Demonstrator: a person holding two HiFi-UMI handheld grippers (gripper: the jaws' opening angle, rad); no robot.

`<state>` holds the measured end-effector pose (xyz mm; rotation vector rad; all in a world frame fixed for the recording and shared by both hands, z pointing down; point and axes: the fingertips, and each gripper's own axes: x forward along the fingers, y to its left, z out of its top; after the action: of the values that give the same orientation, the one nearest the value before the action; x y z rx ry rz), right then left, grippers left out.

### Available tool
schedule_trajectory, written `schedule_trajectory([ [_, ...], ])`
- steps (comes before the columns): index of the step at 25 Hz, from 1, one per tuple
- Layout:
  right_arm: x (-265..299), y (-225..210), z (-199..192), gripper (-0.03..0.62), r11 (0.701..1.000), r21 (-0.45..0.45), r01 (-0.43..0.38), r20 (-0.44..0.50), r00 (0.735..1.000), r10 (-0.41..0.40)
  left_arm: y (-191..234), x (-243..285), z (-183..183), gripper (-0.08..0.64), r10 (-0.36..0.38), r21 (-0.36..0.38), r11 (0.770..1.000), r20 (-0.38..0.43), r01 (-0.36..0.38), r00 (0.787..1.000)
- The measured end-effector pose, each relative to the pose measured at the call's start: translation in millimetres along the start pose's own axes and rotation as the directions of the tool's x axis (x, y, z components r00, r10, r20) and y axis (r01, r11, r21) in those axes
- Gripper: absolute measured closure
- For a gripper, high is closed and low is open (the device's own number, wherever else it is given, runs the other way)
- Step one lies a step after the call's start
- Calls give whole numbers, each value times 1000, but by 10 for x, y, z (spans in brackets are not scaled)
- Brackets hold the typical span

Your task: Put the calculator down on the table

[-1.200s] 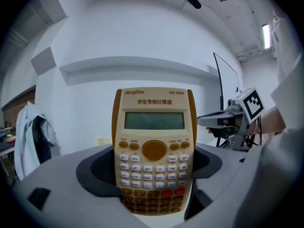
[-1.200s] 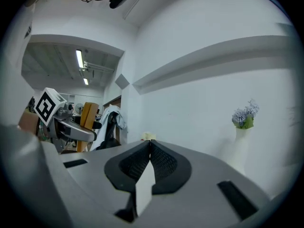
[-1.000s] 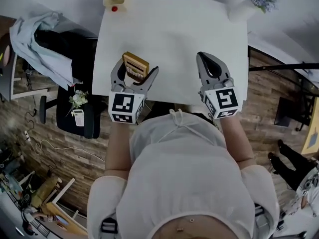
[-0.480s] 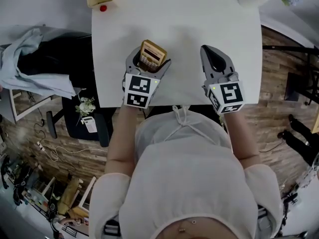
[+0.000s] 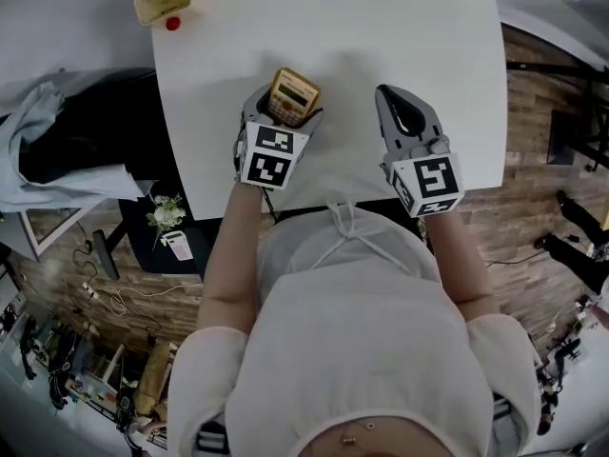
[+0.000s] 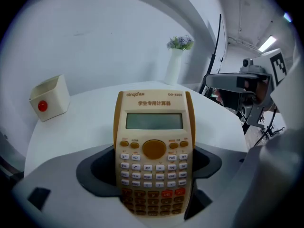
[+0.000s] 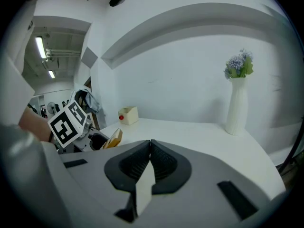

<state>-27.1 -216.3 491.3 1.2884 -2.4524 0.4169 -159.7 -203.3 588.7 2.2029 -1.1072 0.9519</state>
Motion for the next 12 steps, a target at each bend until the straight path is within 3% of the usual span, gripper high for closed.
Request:
schedule_trajectory([
  [7, 18, -45, -76, 586, 1000, 13, 14, -16, 1000, -14, -23, 156, -56, 137, 20, 32, 999, -77, -18, 997],
  [12, -21, -119, -84, 586, 1000, 12, 27, -15, 1000, -27, -18, 196, -69, 143, 49, 31, 998, -87, -47, 995],
])
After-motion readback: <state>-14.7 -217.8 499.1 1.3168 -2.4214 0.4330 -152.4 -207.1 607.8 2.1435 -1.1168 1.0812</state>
